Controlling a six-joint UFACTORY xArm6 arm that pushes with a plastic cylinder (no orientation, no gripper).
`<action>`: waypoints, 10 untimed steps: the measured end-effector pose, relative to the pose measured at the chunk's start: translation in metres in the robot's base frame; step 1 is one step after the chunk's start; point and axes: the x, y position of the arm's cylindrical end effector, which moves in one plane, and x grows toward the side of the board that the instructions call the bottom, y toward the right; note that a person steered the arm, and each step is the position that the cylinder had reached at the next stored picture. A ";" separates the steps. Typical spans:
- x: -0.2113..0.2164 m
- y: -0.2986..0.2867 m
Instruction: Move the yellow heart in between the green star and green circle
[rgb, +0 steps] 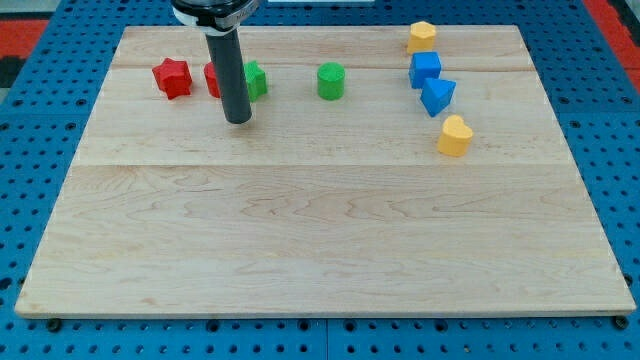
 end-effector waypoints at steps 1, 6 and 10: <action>0.000 0.000; 0.087 0.072; 0.049 0.294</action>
